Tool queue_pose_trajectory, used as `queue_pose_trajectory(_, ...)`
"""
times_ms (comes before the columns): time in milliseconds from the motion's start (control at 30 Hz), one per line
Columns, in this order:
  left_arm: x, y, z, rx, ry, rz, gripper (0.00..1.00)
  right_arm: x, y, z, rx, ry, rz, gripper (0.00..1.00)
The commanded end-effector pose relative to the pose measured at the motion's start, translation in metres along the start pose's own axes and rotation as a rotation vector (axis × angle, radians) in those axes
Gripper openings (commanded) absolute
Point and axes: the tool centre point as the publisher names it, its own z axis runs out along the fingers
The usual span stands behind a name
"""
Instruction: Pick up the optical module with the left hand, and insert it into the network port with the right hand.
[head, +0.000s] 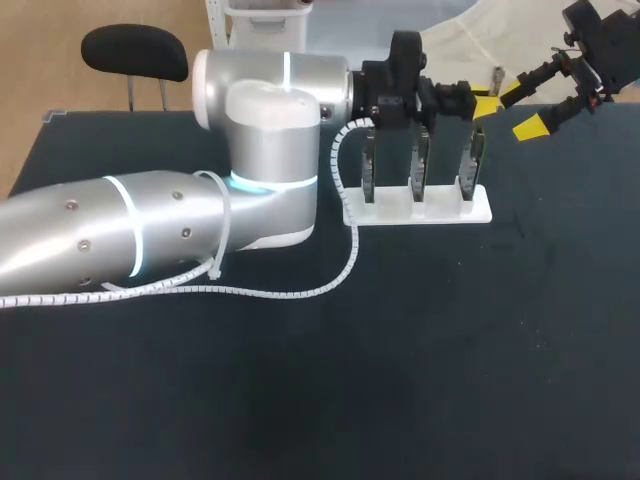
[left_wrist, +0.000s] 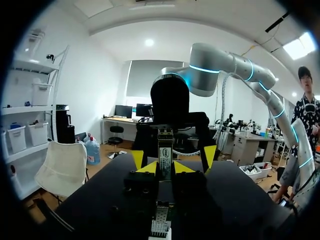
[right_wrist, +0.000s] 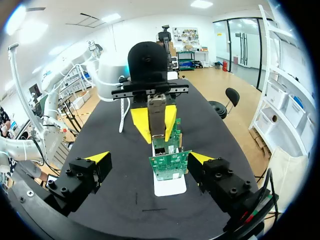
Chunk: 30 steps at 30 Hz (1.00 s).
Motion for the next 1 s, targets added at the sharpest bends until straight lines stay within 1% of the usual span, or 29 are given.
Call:
queue_pose_trajectory(33,-0.0019,-0.0009,-0.0052,-0.009,0.012,-0.001,0.00,-0.0001,0.0012,0.0003,0.003,0.001,0.000,1.00)
queue_pose_trajectory(1000,-0.0020,-0.0033,-0.0069,-0.005,0.047,-0.010,0.00,-0.0001,0.0012,0.0003,0.003,0.001,0.000,1.00)
